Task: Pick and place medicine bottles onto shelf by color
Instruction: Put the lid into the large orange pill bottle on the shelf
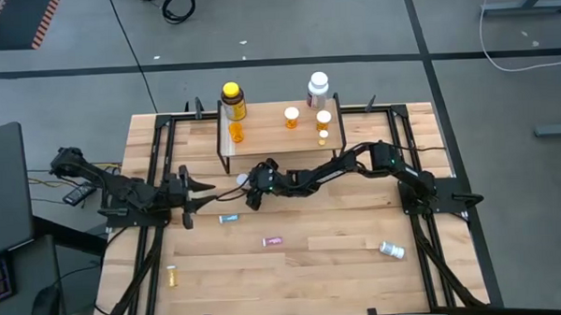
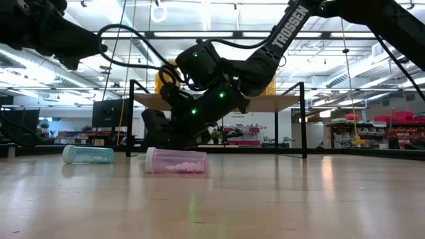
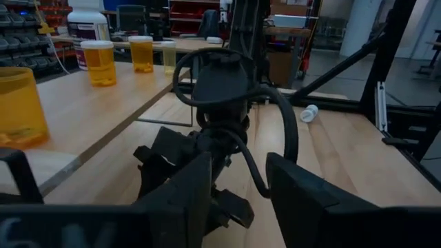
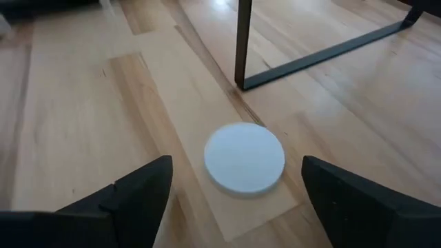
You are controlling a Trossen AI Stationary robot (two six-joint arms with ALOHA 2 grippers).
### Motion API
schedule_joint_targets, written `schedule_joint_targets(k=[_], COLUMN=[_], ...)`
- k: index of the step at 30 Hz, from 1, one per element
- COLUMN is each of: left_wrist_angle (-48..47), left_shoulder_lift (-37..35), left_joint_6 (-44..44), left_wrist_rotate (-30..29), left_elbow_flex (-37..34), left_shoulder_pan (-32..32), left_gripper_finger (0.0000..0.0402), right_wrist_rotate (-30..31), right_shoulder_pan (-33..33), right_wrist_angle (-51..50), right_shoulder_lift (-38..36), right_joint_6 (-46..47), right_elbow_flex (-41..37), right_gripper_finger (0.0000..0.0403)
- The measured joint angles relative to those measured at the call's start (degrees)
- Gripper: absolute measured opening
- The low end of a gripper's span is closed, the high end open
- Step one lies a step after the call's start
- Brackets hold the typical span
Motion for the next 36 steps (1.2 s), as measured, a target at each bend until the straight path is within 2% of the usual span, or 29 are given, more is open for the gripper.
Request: schedule_joint_targets(k=[13,19,24,28,36], left_wrist_angle=[-4.7,-11.9,-12.7,-13.3,-13.8], left_shoulder_lift=[-6.9,-9.2,-9.4,-9.3,-9.3], left_joint_6=[0.9,-0.7,-1.1,-1.9,-2.3], left_wrist_rotate=[-0.7,-2.1,-2.1,-2.1,-2.0], left_elbow_flex=[0.0,2.9,3.5,3.5,3.5], left_shoulder_pan=[0.0,0.0,0.0,0.0,0.0], left_gripper_finger=[0.0146,0.0143,0.0142,0.0142,0.0141], right_wrist_rotate=[0.3,-0.2,-0.2,-0.9,1.5], right_shoulder_pan=[0.0,0.0,0.0,-0.1,0.1], right_wrist_angle=[0.9,1.7,2.6,4.0,2.1], right_shoulder_lift=[0.1,0.1,0.3,4.0,5.3], right_joint_6=[-3.1,-4.2,-4.2,-4.1,-4.8], right_elbow_flex=[0.0,0.0,0.0,2.2,4.8], right_gripper_finger=[0.0319,0.0319,0.0319,0.0319,0.0319])
